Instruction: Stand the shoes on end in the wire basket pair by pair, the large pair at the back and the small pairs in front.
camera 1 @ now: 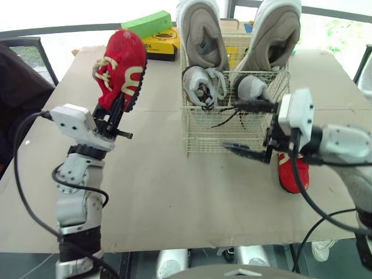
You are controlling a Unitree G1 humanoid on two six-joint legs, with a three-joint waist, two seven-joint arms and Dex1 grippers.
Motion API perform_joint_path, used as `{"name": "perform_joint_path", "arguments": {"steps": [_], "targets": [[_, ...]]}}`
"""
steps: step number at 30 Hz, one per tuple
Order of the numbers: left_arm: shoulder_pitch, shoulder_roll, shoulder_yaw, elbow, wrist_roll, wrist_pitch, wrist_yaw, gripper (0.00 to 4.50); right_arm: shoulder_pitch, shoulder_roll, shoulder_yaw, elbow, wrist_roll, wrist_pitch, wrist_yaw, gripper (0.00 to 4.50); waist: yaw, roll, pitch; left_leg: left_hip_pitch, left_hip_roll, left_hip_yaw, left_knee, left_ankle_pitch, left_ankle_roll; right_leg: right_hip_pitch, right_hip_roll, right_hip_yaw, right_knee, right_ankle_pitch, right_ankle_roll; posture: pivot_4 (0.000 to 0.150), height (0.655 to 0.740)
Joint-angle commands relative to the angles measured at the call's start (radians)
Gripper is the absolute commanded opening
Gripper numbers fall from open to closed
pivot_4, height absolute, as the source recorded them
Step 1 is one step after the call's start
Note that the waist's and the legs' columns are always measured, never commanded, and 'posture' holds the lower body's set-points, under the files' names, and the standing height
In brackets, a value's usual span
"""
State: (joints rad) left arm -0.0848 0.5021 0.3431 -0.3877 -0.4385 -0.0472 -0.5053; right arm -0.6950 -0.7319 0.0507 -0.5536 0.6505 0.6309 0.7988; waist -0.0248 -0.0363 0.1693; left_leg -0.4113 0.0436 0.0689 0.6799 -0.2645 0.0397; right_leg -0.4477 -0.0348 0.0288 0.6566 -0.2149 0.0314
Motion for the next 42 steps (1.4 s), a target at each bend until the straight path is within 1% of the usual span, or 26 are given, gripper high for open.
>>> {"name": "perform_joint_path", "arguments": {"steps": [1,2,4,5,8,11,14,15,18,19,20,22,24,25,26,27,28,30,31,32,33,34,35,37,40,42], "targets": [[0.033,0.100,0.079,-0.046,-0.041,-0.090,-0.157,0.57,-0.154,-0.006,-0.005,0.093,0.032,0.024,0.086,4.21,0.001,0.000,0.000,0.000,0.000,0.000,0.000,0.000,0.000,0.000,0.001,-0.001,0.000,0.000,0.000,0.150,0.7400],[0.047,0.147,0.090,-0.029,-0.031,-0.144,-0.235,0.57,-0.209,-0.010,-0.003,0.123,0.049,0.050,0.108,4.21,0.003,0.001,0.000,0.000,0.002,0.000,0.000,0.000,0.000,-0.001,0.002,-0.001,0.001,0.000,0.000,0.150,0.7400],[0.053,0.212,0.098,0.017,-0.003,-0.236,-0.338,0.57,-0.294,-0.006,0.002,0.175,0.070,0.081,0.145,4.21,0.007,0.001,0.000,-0.001,0.002,0.001,0.000,0.000,0.000,0.000,0.005,-0.004,0.000,0.000,0.000,0.150,0.7400],[0.044,0.254,0.092,0.055,0.034,-0.315,-0.394,0.57,-0.350,0.003,0.013,0.214,0.076,0.099,0.168,4.21,0.009,0.003,0.001,-0.001,0.002,0.001,0.000,0.000,0.000,0.000,0.005,-0.004,0.000,0.000,0.000,0.150,0.7400],[-0.042,0.324,0.042,0.170,0.121,-0.529,-0.488,0.57,-0.481,0.012,0.133,0.318,-0.008,0.092,0.279,4.21,0.013,0.006,0.003,-0.002,0.001,0.003,0.001,0.000,0.000,-0.001,0.005,-0.004,0.000,0.000,0.000,0.150,0.7400],[-0.095,0.337,-0.011,0.224,0.129,-0.655,-0.536,0.57,-0.571,0.061,0.247,0.410,-0.101,0.083,0.325,4.21,0.010,0.006,0.003,-0.003,0.000,0.005,0.001,0.000,0.000,0.000,0.003,-0.004,-0.003,0.000,0.000,0.150,0.7400],[-0.142,0.339,-0.052,0.255,0.136,-0.718,-0.546,0.57,-0.619,0.101,0.312,0.482,-0.154,0.103,0.368,4.21,0.010,0.006,0.003,-0.004,0.000,0.004,0.001,-0.001,0.002,-0.001,0.002,-0.004,-0.004,0.000,0.000,0.150,0.7400],[-0.159,0.340,-0.068,0.260,0.139,-0.733,-0.546,0.57,-0.628,0.108,0.336,0.499,-0.168,0.113,0.392,4.21,0.010,0.006,0.003,-0.005,0.000,0.004,0.001,-0.001,0.002,-0.002,0.002,-0.004,-0.004,0.002,0.003,0.150,0.7400],[-0.214,0.334,-0.115,0.256,0.146,-0.768,-0.538,0.57,-0.633,0.132,0.408,0.565,-0.239,0.093,0.445,4.21,0.014,0.007,0.003,-0.006,0.000,0.005,0.001,-0.001,0.002,-0.002,0.002,-0.008,-0.004,0.002,0.004,0.150,0.7400],[-0.228,0.332,-0.123,0.256,0.150,-0.775,-0.530,0.56,-0.629,0.132,0.425,0.577,-0.262,0.080,0.463,3.57,0.013,0.007,0.003,-0.006,-0.001,0.004,0.001,-0.001,0.002,-0.002,0.002,-0.009,-0.004,0.002,0.004,0.150,0.7400],[-0.237,0.331,-0.128,0.257,0.153,-0.781,-0.525,0.56,-0.624,0.130,0.432,0.579,-0.274,0.074,0.477,3.57,0.012,0.007,0.003,-0.006,0.000,0.004,0.001,-0.001,0.002,-0.002,0.002,-0.009,-0.004,0.002,0.004,0.150,0.7400],[-0.246,0.334,-0.128,0.263,0.156,-0.787,-0.517,0.56,-0.621,0.132,0.426,0.578,-0.282,0.080,0.490,2.62,0.012,0.007,0.004,-0.006,0.000,0.004,0.001,-0.001,0.002,-0.002,0.002,-0.009,-0.004,0.002,0.004,0.150,0.7400],[-0.241,0.346,-0.117,0.258,0.122,-0.745,-0.513,0.56,-0.615,0.135,0.401,0.568,-0.274,0.094,0.501,1.60,0.010,0.007,0.004,-0.006,0.000,0.004,0.001,-0.001,0.002,-0.002,0.002,-0.009,-0.003,0.002,0.004,0.150,0.7400],[-0.232,0.355,-0.115,0.251,0.096,-0.712,-0.519,1.54,-0.612,0.137,0.389,0.563,-0.271,0.101,0.501,1.11,0.010,0.007,0.004,-0.006,0.000,0.004,0.001,-0.001,0.002,-0.002,0.002,-0.009,-0.003,0.002,0.004,0.150,0.7400],[-0.223,0.359,-0.112,0.240,0.068,-0.677,-0.518,1.88,-0.608,0.138,0.379,0.561,-0.269,0.109,0.497,0.75,0.010,0.007,0.004,-0.006,0.000,0.004,0.001,-0.001,0.002,-0.002,0.002,-0.009,-0.002,0.002,0.004,0.150,0.7400],[-0.201,0.352,-0.098,0.204,-0.018,-0.535,-0.464,2.34,-0.599,0.137,0.361,0.556,-0.261,0.124,0.490,0.51,0.010,0.007,0.004,-0.006,0.001,0.004,0.001,-0.001,0.002,-0.002,0.002,-0.010,-0.002,0.002,0.004,0.150,0.7400],[-0.159,0.362,-0.092,0.163,-0.130,-0.367,-0.420,2.81,-0.589,0.137,0.339,0.549,-0.248,0.146,0.482,0.42,0.010,0.007,0.004,-0.006,0.001,0.003,0.001,-0.001,0.002,-0.002,0.002,-0.010,-0.002,0.002,0.004,0.150,0.7400],[-0.028,0.374,-0.044,0.078,-0.548,0.028,-0.219,3.90,-0.561,0.157,0.252,0.532,-0.183,0.244,0.430,0.40,0.004,0.007,0.004,-0.005,0.003,0.000,0.001,-0.001,0.002,-0.002,0.002,-0.010,-0.001,0.002,0.005,0.150,0.7400],[0.012,0.379,-0.020,0.054,-0.682,0.139,-0.158,3.95,-0.553,0.165,0.223,0.524,-0.161,0.279,0.411,0.40,-0.001,0.007,0.004,-0.004,0.004,0.000,0.001,-0.001,0.002,-0.002,-0.001,-0.009,0.000,0.002,0.005,0.150,0.7400],[0.034,0.380,0.007,0.034,-0.763,0.211,-0.115,3.95,-0.547,0.170,0.205,0.515,-0.147,0.304,0.397,0.39,-0.003,0.007,0.004,-0.004,0.004,-0.001,0.001,-0.001,0.002,-0.002,-0.003,-0.010,0.001,0.002,0.005,0.150,0.7400],[0.069,0.383,0.030,0.023,-0.787,0.257,-0.125,3.95,-0.541,0.175,0.185,0.502,-0.132,0.328,0.382,0.39,-0.004,0.007,0.004,-0.004,0.005,-0.003,0.001,-0.001,0.002,-0.002,-0.003,-0.011,0.001,0.002,0.005,0.150,0.7400],[0.129,0.366,0.038,-0.002,-0.876,0.319,-0.092,3.95,-0.523,0.196,0.132,0.486,-0.098,0.376,0.334,0.39,-0.004,0.008,0.004,-0.004,0.005,-0.003,0.001,-0.001,0.002,-0.002,-0.003,-0.012,0.001,0.002,0.005,0.150,0.7400],[0.177,0.345,0.030,-0.032,-0.912,0.357,-0.072,3.95,-0.504,0.220,0.079,0.470,-0.061,0.419,0.290,0.38,-0.010,0.007,0.004,-0.004,0.004,-0.005,0.001,0.000,0.001,-0.002,-0.003,-0.014,0.002,0.002,0.005,0.150,0.7400],[0.211,0.291,-0.007,-0.111,-0.926,0.399,-0.008,3.95,-0.469,0.259,0.007,0.422,-0.009,0.487,0.213,0.37,-0.012,0.011,0.006,-0.003,0.004,-0.006,0.001,0.000,0.000,-0.001,-0.002,-0.014,0.003,0.002,0.004,0.150,0.7400],[0.170,0.185,-0.104,-0.210,-1.025,0.457,0.084,3.95,-0.394,0.326,-0.039,0.338,0.028,0.528,0.102,0.36,0.001,0.010,0.006,-0.004,0.002,-0.008,0.001,0.001,-0.002,0.000,0.001,-0.016,0.003,0.002,0.004,0.150,0.7400],[0.144,0.139,-0.142,-0.227,-1.024,0.485,0.103,3.95,-0.368,0.360,-0.063,0.313,0.048,0.555,0.045,0.36,0.007,0.010,0.005,-0.004,0.001,-0.007,0.003,0.001,-0.002,0.001,0.001,-0.014,0.004,0.002,0.004,0.150,0.7400]]}}
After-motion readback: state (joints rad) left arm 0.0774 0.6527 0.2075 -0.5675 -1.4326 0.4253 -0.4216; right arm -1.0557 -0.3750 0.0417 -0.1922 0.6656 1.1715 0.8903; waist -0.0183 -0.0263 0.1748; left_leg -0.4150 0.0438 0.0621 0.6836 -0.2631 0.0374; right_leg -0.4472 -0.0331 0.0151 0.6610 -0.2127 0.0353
